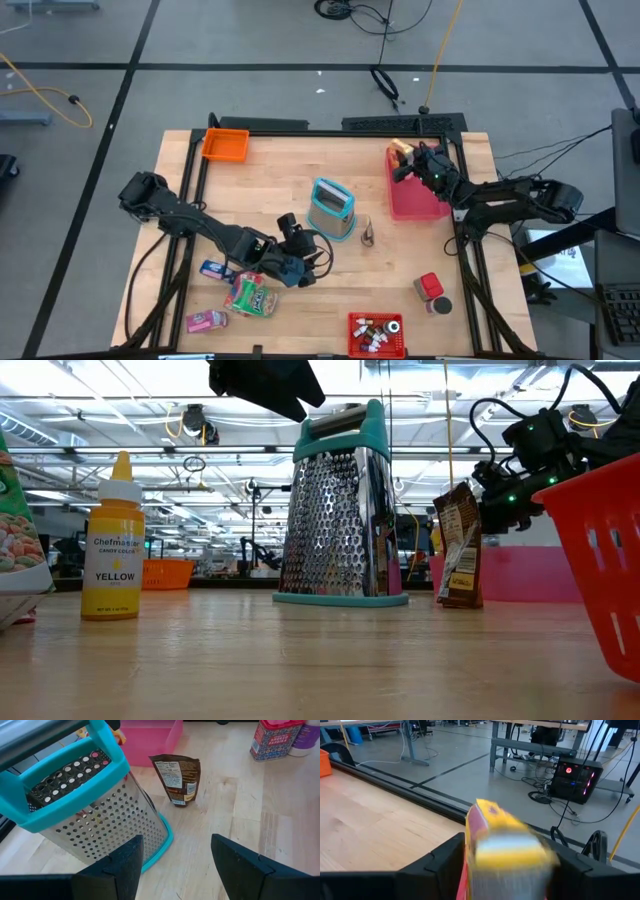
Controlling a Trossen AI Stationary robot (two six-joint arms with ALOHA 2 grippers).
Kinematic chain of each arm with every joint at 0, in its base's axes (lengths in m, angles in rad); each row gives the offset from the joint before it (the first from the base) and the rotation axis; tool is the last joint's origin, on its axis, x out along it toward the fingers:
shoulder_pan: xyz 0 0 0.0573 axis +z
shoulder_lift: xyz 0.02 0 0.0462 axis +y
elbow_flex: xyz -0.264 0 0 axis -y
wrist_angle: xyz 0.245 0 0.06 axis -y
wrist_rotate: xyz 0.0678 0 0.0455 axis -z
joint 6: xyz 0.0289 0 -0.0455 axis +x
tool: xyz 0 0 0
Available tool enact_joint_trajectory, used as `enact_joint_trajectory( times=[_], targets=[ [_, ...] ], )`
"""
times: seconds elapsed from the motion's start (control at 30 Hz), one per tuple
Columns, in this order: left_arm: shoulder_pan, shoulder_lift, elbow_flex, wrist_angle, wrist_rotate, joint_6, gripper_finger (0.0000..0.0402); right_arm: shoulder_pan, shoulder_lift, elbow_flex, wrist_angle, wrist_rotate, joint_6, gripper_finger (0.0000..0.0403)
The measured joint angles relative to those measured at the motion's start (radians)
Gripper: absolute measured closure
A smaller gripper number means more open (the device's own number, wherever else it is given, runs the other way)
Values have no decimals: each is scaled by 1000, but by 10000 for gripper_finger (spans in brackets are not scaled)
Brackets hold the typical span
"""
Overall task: Pick & Place Kitchen Items
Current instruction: Put the yellow cereal box into the pink bin, then put the orange seasoning bag into the orange bin
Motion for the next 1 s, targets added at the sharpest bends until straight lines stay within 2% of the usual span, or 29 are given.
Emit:
enact_joint_trajectory(
  times=[0.33,0.57,0.73,1.0],
  targets=[
    [0,0,0,1,0,0,167,2,-78,0,-4,0,-38,177],
    [0,0,0,1,0,0,167,28,-189,0,-11,-2,-37,177],
    [0,0,0,1,0,0,167,137,-303,0,-45,-30,-32,177],
    [0,0,0,1,0,0,167,411,-446,0,-124,-31,-26,177]
  ],
)
